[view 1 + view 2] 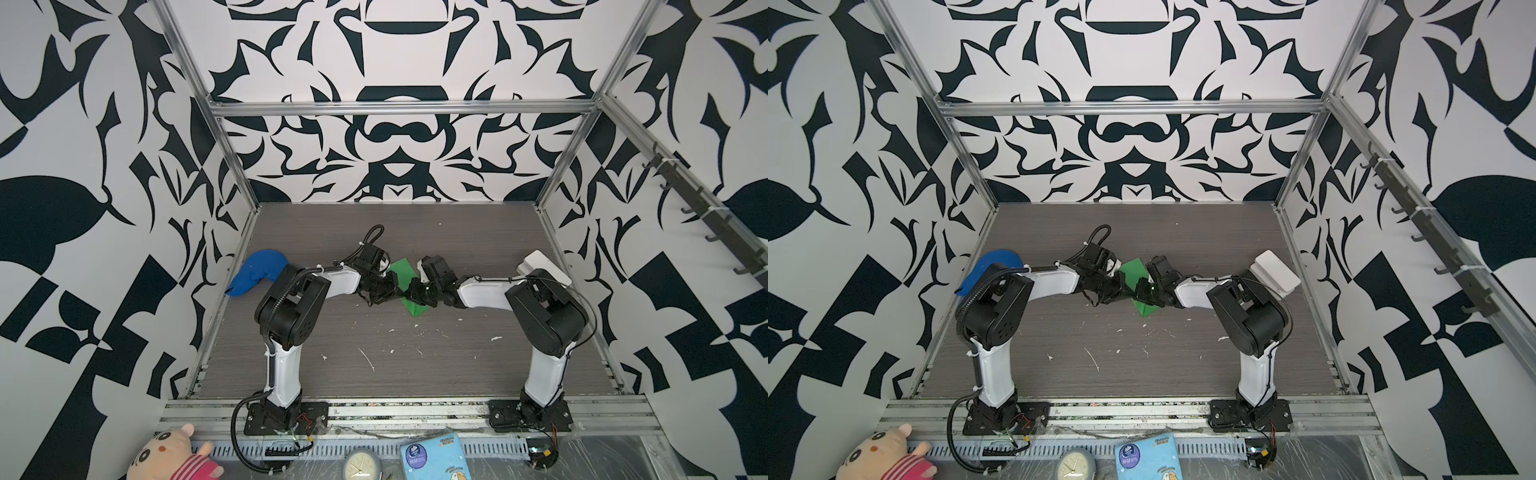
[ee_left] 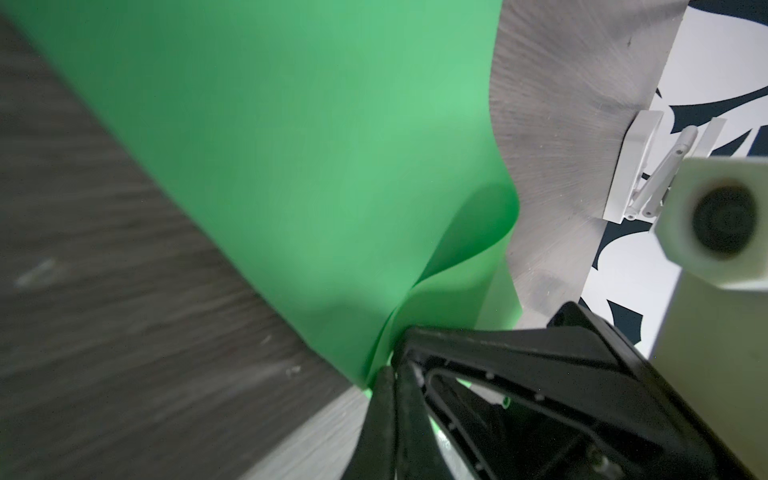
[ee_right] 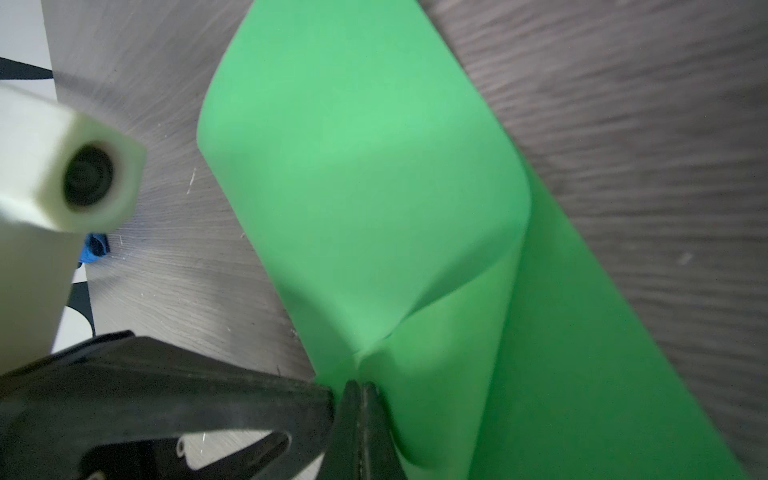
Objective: Fold a paper plane with a square sheet of paper (pick it up from the middle)
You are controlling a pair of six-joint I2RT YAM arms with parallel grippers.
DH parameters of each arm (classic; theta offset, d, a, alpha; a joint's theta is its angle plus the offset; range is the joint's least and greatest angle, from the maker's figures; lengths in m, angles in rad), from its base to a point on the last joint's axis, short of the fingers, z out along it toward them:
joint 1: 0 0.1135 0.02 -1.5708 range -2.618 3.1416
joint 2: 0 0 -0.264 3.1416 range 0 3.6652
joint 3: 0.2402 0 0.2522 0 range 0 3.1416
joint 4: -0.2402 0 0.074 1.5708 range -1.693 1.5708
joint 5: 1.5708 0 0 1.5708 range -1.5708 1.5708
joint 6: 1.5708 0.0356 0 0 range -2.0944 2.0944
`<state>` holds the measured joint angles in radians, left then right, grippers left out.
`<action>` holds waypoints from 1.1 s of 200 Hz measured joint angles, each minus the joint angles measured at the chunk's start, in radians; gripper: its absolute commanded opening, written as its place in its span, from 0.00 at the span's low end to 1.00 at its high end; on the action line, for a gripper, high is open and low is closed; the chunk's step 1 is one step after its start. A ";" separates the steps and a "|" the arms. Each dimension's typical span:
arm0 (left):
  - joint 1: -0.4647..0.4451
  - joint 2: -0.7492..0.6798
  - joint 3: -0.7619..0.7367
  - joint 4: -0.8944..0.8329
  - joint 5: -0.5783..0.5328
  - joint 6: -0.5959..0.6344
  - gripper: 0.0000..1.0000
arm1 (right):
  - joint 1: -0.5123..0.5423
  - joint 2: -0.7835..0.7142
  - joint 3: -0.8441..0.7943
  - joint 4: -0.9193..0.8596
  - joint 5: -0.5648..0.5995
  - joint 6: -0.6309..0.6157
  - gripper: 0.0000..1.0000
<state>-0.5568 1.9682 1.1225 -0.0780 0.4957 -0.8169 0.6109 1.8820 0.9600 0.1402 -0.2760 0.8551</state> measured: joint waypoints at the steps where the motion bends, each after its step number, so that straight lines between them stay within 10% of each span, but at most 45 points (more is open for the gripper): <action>1: 0.000 0.000 0.000 -0.001 0.000 0.000 0.04 | 0.000 0.000 0.000 0.000 0.000 0.000 0.00; 220: -0.007 0.024 0.047 -0.080 -0.048 0.050 0.00 | -0.007 -0.158 -0.142 -0.055 -0.154 -0.078 0.00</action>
<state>-0.5636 1.9923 1.1690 -0.1577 0.4473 -0.7673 0.6037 1.7237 0.8177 0.0853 -0.4305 0.7773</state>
